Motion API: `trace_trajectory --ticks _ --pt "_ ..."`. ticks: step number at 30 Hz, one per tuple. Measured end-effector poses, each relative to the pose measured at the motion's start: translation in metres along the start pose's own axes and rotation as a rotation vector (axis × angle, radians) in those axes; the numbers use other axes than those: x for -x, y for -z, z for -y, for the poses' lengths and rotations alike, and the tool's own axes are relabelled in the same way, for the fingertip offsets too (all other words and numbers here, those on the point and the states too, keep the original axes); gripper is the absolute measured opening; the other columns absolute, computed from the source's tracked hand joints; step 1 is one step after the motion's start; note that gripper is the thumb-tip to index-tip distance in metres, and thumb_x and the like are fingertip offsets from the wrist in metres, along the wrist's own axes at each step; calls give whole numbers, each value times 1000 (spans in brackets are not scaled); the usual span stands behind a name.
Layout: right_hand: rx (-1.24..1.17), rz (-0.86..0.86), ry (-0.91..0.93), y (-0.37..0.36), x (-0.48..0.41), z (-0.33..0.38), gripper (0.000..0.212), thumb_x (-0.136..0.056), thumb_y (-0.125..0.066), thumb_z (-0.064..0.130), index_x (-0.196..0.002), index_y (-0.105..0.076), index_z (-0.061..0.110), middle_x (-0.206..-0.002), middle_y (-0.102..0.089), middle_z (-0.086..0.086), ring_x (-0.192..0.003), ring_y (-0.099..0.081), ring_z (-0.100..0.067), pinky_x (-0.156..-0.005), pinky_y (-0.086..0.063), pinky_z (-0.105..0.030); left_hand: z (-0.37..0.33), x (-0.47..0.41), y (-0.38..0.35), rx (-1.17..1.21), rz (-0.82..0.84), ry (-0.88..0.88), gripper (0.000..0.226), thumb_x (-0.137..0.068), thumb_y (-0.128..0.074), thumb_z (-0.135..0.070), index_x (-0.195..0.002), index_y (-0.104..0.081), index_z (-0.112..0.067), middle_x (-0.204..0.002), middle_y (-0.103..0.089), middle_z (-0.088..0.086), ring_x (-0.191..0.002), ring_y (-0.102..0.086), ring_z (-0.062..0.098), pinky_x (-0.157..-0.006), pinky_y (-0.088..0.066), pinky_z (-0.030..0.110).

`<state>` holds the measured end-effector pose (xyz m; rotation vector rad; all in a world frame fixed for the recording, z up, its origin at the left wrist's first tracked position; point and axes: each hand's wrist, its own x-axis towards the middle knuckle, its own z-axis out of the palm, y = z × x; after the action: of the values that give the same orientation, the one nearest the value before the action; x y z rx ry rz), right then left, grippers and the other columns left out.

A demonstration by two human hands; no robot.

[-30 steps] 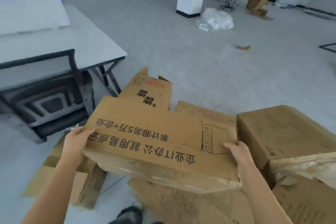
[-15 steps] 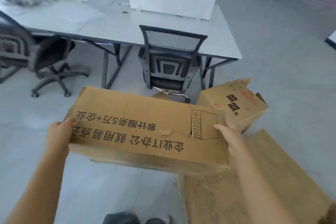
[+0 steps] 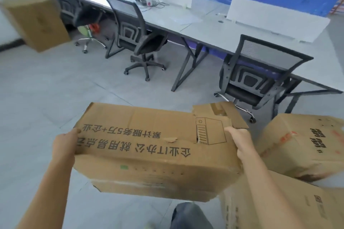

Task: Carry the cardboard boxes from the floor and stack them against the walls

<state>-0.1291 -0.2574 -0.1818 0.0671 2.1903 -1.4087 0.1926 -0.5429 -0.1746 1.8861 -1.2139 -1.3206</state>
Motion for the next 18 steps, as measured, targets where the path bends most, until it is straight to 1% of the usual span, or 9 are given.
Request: trace_trajectory --ticks 2,4,6,8,10,12,14,15,18 --pt "61 68 45 -29 16 13 13 -83 -60 14 -85 -58 2 -86 -57 -14 -84 -54 -27 -74 -43 -34 9 -6 38 62 -40 30 19 -89 -52 -19 -95 -50 -2 -85 -52 15 -77 -49 30 -57 -33 34" --pt "118 113 109 -62 28 27 17 -84 -59 13 -71 -50 6 -73 -51 -8 -77 -47 -23 -62 -36 -30 20 -7 72 117 -72 72 16 -90 -51 -16 -95 -50 -1 -74 -48 12 -67 -46 28 -54 -32 32" --pt "208 161 191 -99 37 41 18 -85 -59 15 -72 -48 8 -70 -44 -4 -73 -42 -22 -56 -30 -29 36 -5 107 167 -117 113 14 -90 -50 -15 -86 -51 -1 -73 -47 12 -64 -45 28 -55 -32 32" --pt "294 233 240 -137 46 54 20 -86 -59 22 -90 -54 4 -84 -51 -6 -81 -48 -23 -66 -35 -31 55 -7 137 229 -185 153 14 -86 -52 -15 -76 -51 -5 -81 -52 15 -70 -50 30 -60 -36 36" --pt "370 279 287 -180 54 62 36 -86 -59 31 -105 -55 1 -100 -56 -10 -96 -52 -26 -79 -40 -34 72 -8 165 269 -264 174 15 -84 -52 -13 -71 -51 -6 -81 -54 17 -74 -53 31 -64 -38 40" --pt "414 317 326 -214 61 71 38 -86 -59 33 -103 -55 0 -103 -56 -12 -96 -53 -28 -85 -43 -39 80 -7 181 314 -313 175 19 -86 -49 -8 -67 -45 -7 -70 -47 15 -63 -48 29 -57 -34 36" --pt "461 397 358 -260 71 78 31 -87 -58 30 -99 -53 1 -97 -52 -11 -90 -49 -26 -88 -43 -40 88 -12 203 379 -392 182 19 -86 -48 -5 -68 -42 -8 -64 -42 10 -56 -41 22 -51 -27 32" --pt "478 433 382 -283 75 83 32 -88 -58 29 -102 -53 0 -97 -49 -11 -89 -47 -26 -88 -42 -39 90 -15 214 394 -435 186 18 -85 -48 -6 -68 -42 -8 -64 -42 9 -55 -40 22 -51 -26 31" --pt "496 543 426 -351 88 98 44 -89 -58 29 -115 -50 -7 -102 -49 -12 -93 -47 -28 -83 -39 -36 94 -34 250 436 -521 190 16 -78 -54 -11 -66 -43 -12 -70 -46 10 -66 -43 24 -56 -26 32"
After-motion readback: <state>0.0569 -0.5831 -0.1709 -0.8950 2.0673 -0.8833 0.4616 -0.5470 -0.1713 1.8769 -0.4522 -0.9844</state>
